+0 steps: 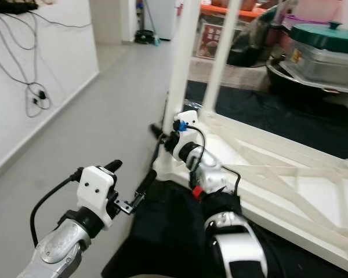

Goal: Building children table

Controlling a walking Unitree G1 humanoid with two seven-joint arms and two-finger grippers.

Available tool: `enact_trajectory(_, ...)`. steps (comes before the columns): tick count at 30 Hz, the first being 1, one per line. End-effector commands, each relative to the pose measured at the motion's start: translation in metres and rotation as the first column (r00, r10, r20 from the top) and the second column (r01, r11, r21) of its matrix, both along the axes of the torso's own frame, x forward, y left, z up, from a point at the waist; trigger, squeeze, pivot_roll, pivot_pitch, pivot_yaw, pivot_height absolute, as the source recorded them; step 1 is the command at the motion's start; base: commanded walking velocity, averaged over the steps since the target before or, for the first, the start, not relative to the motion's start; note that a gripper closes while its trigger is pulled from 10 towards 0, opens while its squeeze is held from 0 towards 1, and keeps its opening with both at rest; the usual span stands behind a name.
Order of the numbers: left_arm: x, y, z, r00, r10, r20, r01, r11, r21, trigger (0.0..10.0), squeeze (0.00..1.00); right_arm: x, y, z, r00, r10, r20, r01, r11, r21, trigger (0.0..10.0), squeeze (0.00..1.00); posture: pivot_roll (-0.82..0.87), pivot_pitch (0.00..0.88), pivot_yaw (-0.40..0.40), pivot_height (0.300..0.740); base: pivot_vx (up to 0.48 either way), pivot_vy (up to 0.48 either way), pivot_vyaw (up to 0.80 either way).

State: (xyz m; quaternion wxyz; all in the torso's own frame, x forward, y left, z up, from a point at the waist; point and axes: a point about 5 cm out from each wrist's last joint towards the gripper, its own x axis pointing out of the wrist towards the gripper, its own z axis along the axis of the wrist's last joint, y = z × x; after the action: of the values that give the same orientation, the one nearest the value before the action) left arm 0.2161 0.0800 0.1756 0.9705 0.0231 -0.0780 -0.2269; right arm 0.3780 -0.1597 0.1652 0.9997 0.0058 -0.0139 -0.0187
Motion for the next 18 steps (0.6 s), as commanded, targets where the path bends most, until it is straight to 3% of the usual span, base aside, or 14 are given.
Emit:
enact_trajectory(1, 0.0, -0.001, -0.002, 1.0, -0.002, -0.008, 0.002, 1.0, 0.002, 10.0, 0.0, -0.007, -0.031, -0.005, 0.974, -0.225, -0.03, 0.222, 0.972, -0.081, 0.0, 0.0, 0.12, 0.002, -0.098, 0.74, 0.0, 0.0, 0.0)
enact_trajectory(6, 0.0, 0.0, -0.001, 1.0, 0.002, -0.005, -0.001, 1.0, 0.002, 10.0, 0.0, -0.015, -0.036, -0.005, 0.942, -0.333, -0.042, 0.332, 0.943, -0.037, 0.0, 0.0, 0.12, 0.004, -0.099, 0.74, 0.0, 0.0, 0.0)
enact_trajectory(11, 0.0, 0.001, -0.001, 1.0, 0.005, -0.005, -0.005, 1.0, 0.001, 10.0, 0.0, -0.013, -0.031, -0.003, 0.939, -0.342, -0.042, 0.341, 0.94, -0.033, 0.0, 0.0, 0.12, 0.003, -0.1, 0.74, 0.0, 0.0, 0.0)
enact_trajectory(12, 0.0, 0.0, -0.002, 1.0, 0.002, -0.006, -0.002, 1.0, 0.002, 10.0, 0.0, -0.011, -0.022, 0.003, 0.952, -0.305, -0.001, 0.305, 0.952, -0.01, 10.0, 0.76, 0.12, 0.004, -0.097, 0.74, 0.0, 0.0, 0.0)
enact_trajectory(13, 0.0, 0.0, -0.002, 1.0, -0.001, -0.008, 0.001, 1.0, 0.004, 10.0, 0.0, -0.01, -0.012, 0.009, 0.962, -0.269, 0.038, 0.268, 0.963, 0.024, 10.0, 1.0, 0.12, 0.005, -0.098, 0.74, 0.0, 0.0, 0.0)
enact_trajectory(15, 0.0, 0.0, -0.002, 1.0, -0.002, -0.008, 0.002, 1.0, 0.01, 10.0, 0.0, -0.009, 0.0, 0.016, 0.972, -0.222, 0.081, 0.217, 0.974, 0.059, 10.0, 1.0, 0.12, 0.006, -0.098, 0.74, 0.0, 0.0, 0.0)
enact_trajectory(17, 0.0, 0.0, -0.002, 1.0, 0.0, -0.008, 0.0, 1.0, 0.009, 10.0, 0.0, -0.009, 0.001, 0.018, 0.973, -0.21, 0.092, 0.205, 0.977, 0.056, 10.0, 1.0, 0.12, 0.008, -0.097, 0.74, 0.0, 0.0, 0.0)
enact_trajectory(18, 0.0, 0.0, -0.002, 1.0, 0.001, -0.007, -0.001, 1.0, 0.007, 10.0, 0.0, -0.007, 0.003, 0.019, 0.985, -0.145, 0.097, 0.137, 0.987, 0.089, 10.0, 0.0, 0.12, 0.008, -0.097, 0.74, 0.0, 0.0, 0.0)
